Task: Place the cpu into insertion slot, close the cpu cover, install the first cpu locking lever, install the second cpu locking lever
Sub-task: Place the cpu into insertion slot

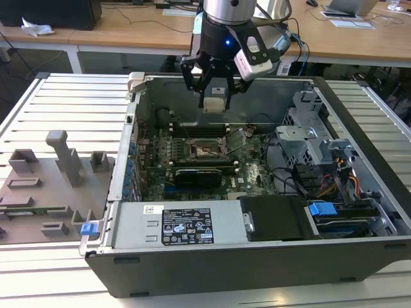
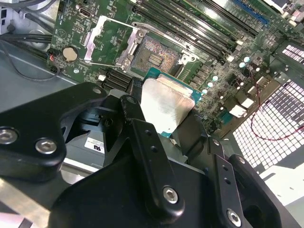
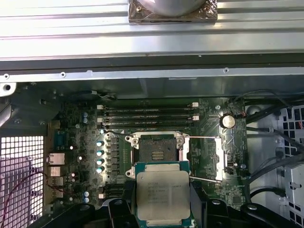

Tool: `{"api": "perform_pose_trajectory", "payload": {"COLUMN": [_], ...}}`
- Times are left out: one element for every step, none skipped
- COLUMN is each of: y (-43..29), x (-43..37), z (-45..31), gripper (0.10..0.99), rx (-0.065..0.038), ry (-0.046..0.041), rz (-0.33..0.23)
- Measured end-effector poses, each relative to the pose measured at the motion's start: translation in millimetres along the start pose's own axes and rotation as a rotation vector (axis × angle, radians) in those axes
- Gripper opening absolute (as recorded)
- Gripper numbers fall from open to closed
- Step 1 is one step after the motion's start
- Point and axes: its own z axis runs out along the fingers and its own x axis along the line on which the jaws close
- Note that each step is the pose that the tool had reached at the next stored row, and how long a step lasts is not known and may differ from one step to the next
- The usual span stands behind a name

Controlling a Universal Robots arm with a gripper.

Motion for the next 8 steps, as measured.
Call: {"api": "perform_pose_trajectory", "payload": {"y": [0.0, -0.1, -0.1, -0.1, -0.2, -0.2, -0.3, -0.3], "x": [0.0, 0.0, 0.0, 0.0, 0.0, 0.0, -0.1, 0.0], "z": [0.2, 0.5, 0.8, 1.4, 1.8, 2.1, 2.8, 3.4], "gripper": [0.541, 0.541, 0.541, 0.541, 0.541, 0.541, 0.541, 0.541], "rx": [0.0, 0.0, 0.0, 0.0, 0.0, 0.0, 0.0, 0.0], "ry": [0.0, 0.0, 0.0, 0.0, 0.0, 0.0, 0.0, 0.0], "rz": [0.0, 0.0, 0.0, 0.0, 0.0, 0.0, 0.0, 0.0]}}
